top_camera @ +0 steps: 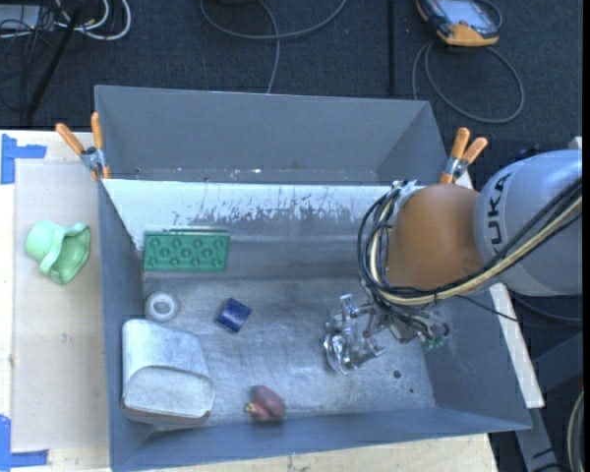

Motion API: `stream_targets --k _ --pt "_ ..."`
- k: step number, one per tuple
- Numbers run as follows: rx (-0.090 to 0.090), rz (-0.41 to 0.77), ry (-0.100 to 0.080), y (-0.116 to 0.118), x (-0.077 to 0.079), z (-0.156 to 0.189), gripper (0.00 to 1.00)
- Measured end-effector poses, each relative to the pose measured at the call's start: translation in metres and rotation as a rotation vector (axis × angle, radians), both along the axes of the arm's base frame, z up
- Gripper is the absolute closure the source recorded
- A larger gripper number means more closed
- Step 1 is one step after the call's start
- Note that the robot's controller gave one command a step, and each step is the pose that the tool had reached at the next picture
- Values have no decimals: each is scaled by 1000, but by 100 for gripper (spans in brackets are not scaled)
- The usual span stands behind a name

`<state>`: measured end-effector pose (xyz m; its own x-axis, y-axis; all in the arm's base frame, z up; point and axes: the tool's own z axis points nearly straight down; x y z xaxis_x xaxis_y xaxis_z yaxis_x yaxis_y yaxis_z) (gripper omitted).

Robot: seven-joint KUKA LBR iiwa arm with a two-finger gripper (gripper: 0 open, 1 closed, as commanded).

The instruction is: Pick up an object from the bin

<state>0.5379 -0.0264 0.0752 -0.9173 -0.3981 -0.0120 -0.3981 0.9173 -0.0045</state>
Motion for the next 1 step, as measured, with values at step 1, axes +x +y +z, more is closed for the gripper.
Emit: stream_targets --k 1 --pt "-1 -34 6 -8 -7 128 100"
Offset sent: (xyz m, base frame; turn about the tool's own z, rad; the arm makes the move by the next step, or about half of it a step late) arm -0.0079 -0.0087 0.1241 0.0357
